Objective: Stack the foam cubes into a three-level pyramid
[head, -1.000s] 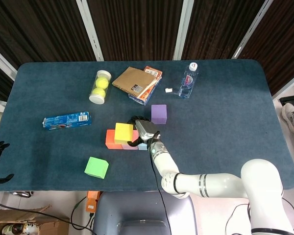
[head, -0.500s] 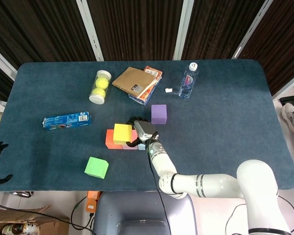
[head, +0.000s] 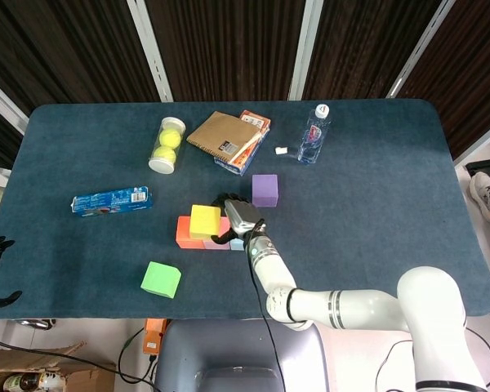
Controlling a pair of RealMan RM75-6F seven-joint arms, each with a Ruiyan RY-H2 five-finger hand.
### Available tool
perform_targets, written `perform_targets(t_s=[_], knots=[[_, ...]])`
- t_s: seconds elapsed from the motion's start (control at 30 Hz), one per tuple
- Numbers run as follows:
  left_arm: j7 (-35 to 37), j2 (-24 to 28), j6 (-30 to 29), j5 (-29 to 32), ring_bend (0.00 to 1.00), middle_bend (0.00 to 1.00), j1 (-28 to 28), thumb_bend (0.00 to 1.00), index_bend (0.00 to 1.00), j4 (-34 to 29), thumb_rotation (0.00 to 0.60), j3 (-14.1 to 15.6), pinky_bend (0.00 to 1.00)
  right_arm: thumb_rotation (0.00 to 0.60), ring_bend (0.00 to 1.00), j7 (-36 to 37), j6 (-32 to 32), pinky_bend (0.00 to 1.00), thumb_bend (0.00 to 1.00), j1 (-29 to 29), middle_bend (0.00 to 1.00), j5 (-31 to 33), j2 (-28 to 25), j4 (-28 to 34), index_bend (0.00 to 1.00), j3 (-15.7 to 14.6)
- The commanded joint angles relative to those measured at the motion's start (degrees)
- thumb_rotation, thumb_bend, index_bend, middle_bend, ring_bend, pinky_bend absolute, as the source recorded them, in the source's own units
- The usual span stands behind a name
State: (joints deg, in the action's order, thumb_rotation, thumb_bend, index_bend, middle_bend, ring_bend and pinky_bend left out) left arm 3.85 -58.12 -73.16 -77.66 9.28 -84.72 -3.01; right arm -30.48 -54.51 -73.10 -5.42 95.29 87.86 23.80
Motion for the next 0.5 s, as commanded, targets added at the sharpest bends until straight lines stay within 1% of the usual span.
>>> perform_targets(t_s=[0.03,0.27,0.5], knots=[[0.0,0.0,0.0,0.0,0.03,0.11,0.0,0.01,0.19,0.0,0.600,0.0,0.05,0.600,0.02,-0.2,0.0,0.07,0.21,-0.1,0.11,0.1,0.3,-0.3,0.44,-0.2],[0.2,0.0,-0.1,-0.1,0.03,0.11,-0.1,0.01,0.19,0.1,0.600,0.1,0.05,0.600,0.02,-0.6,0.3,0.07,0.21,-0.3,0.11,0.4,0.7,-0.8,0.39,-0.3],[0.4,0.1,-0.1,-0.1,0.03,0.11,-0.2,0.01,0.19,0.1,0.600,0.1,0.05,0.600,0.02,-1.1,0.7,0.07,0.21,-0.4,0.11,1.0,0.6,-0.8,0.26,-0.5]])
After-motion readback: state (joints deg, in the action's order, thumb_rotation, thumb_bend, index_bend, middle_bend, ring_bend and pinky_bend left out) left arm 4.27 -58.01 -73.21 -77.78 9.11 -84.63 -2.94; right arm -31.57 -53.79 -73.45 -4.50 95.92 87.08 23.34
